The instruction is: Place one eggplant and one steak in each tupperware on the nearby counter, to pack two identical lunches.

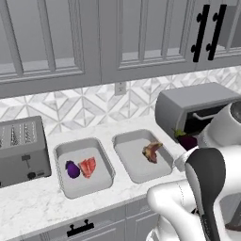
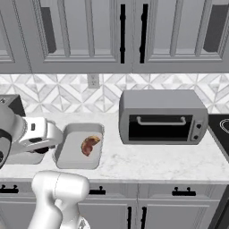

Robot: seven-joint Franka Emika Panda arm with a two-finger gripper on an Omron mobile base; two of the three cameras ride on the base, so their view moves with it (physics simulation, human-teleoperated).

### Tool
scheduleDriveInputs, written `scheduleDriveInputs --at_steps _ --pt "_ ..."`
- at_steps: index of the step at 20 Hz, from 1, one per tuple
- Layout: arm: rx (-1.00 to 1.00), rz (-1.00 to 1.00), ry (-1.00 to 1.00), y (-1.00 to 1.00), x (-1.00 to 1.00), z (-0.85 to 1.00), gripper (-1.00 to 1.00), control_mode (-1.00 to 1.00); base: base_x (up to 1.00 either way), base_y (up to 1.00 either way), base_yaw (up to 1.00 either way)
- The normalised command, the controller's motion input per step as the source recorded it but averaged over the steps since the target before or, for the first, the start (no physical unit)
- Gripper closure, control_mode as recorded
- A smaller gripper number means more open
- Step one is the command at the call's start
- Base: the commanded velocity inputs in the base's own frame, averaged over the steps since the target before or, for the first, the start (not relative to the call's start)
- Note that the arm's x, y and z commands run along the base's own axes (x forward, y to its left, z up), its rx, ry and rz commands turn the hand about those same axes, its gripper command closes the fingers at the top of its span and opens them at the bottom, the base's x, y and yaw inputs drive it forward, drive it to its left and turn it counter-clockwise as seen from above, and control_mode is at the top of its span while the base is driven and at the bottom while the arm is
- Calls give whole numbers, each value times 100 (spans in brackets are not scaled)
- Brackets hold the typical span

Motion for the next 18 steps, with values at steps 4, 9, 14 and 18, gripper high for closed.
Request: scheduleDriveInputs --at_steps 4,9,14,18 --pt "0 -1 0 3 18 -13 100 -100 34 13 0" --pt "0 -2 12 3 25 -46 100 -100 0 0 0" --pt "4 -1 11 21 36 -53 100 -100 0 0 0" --pt "9 -1 0 33 58 -42 100 -100 0 0 0"
